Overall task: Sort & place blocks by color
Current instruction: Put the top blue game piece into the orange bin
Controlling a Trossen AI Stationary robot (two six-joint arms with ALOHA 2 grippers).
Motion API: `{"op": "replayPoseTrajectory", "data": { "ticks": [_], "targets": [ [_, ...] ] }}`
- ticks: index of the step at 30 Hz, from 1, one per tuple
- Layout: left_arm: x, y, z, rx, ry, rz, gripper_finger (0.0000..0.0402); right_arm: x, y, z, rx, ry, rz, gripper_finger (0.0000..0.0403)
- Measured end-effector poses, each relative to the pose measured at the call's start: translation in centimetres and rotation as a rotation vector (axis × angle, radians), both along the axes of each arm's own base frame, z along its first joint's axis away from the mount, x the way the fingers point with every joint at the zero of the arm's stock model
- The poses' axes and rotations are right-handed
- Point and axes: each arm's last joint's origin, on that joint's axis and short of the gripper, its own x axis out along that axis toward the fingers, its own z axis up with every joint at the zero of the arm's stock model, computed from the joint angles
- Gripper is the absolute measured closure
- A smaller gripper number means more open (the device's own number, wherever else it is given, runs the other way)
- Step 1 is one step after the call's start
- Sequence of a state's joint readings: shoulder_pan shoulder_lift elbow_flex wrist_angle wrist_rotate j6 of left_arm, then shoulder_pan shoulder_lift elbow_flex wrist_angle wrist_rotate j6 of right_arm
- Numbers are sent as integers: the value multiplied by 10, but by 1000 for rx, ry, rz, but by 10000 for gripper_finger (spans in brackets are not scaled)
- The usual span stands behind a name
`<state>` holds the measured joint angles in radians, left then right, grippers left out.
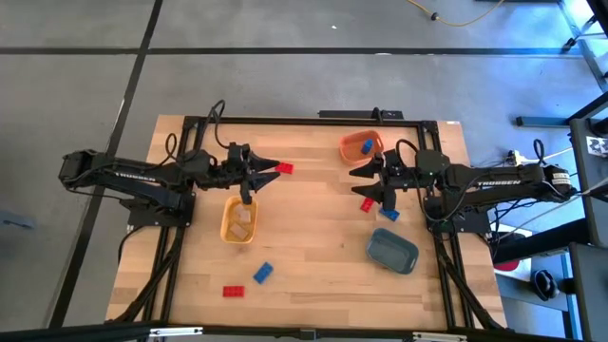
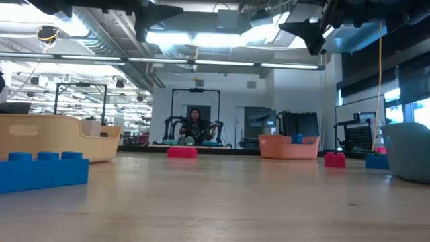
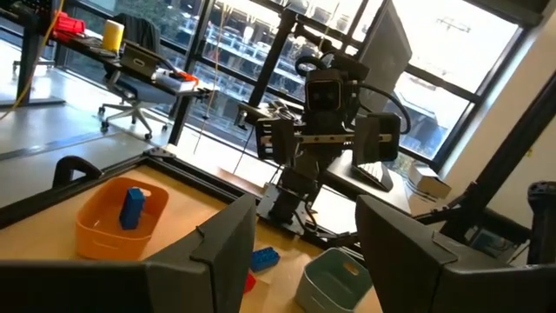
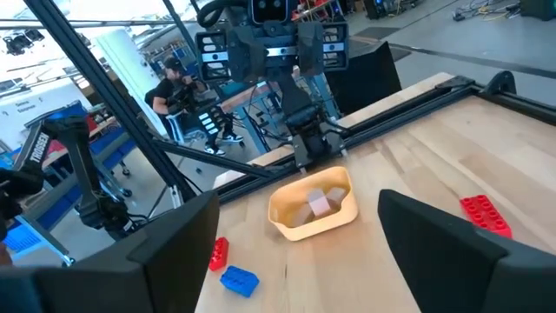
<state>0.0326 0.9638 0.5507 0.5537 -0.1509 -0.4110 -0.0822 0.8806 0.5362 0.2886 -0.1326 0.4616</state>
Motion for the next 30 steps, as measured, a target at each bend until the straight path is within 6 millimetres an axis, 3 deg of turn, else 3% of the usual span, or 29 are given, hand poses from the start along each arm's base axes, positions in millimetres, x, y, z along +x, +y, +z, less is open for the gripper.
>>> {"op": "replayPoseTrajectory", "data": {
  "ticks": [30],
  "targets": [
    [0,0,0,1,0,12,211,0,0,0,-28,-1,3,84]
  ]
}}
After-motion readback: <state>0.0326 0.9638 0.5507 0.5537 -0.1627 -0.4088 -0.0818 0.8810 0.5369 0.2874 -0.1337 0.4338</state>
